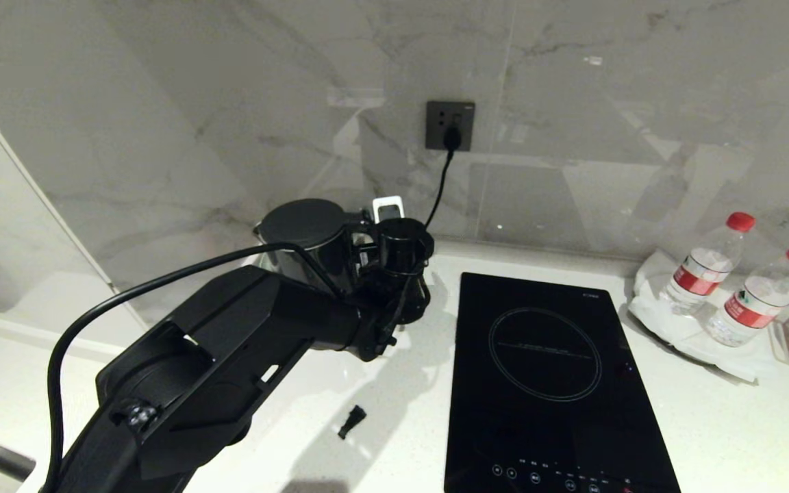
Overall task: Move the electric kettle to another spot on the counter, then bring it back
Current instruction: Pick up the kettle
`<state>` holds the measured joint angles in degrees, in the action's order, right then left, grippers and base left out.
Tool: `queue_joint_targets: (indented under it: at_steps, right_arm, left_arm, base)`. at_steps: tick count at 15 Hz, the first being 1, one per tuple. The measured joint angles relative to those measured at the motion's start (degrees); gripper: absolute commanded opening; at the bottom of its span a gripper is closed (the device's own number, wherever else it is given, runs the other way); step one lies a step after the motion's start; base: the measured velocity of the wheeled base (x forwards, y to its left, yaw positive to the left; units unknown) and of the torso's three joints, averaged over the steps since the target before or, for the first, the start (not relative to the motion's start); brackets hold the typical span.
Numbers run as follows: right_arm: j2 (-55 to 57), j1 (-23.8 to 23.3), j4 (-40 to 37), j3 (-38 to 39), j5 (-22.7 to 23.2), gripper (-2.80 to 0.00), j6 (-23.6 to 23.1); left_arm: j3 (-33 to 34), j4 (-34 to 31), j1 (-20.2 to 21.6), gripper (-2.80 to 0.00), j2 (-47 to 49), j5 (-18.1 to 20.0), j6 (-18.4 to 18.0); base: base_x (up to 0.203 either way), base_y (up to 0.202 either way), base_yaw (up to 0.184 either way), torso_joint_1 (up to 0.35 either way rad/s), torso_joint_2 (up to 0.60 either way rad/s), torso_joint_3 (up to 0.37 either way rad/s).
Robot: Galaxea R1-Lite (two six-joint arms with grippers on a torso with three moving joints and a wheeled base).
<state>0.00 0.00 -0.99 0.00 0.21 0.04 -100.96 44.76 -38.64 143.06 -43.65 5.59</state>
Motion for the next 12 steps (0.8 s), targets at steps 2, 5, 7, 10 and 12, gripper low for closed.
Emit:
queue_joint_targets:
  at_steps: [2, 5, 7, 10, 12]
  right_arm:
    - [0.0, 0.0, 0.0, 0.0, 0.0, -2.80, 0.0]
    - [0.0, 0.0, 0.0, 0.0, 0.0, -2.80, 0.0]
    - [0.0, 0.0, 0.0, 0.0, 0.0, -2.80, 0.0]
    - [0.0, 0.0, 0.0, 0.0, 0.0, -2.80, 0.0]
    - [0.0, 0.0, 0.0, 0.0, 0.0, -2.80, 0.0]
  left_arm:
    - [0.7, 0.0, 0.0, -2.80, -0.1, 0.0, 0.0]
    - [1.3, 0.4, 0.0, -2.80, -0.3, 0.0, 0.0]
    - [1.4, 0.5, 0.2, -2.80, -0.4, -0.1, 0.0]
    - [1.4, 0.5, 0.1, -2.80, -0.4, -0.2, 0.1]
    - [1.4, 0.5, 0.1, -2.80, -0.5, -0.2, 0.1]
  base:
    - [0.000, 0.000, 0.000, 0.000, 0.00, 0.000]
    - [0.000, 0.000, 0.000, 0.000, 0.00, 0.000]
    - [0.000, 0.000, 0.000, 0.000, 0.00, 0.000]
    - [0.000, 0.000, 0.000, 0.000, 0.00, 0.000]
    - [0.000, 0.000, 0.000, 0.000, 0.00, 0.000]
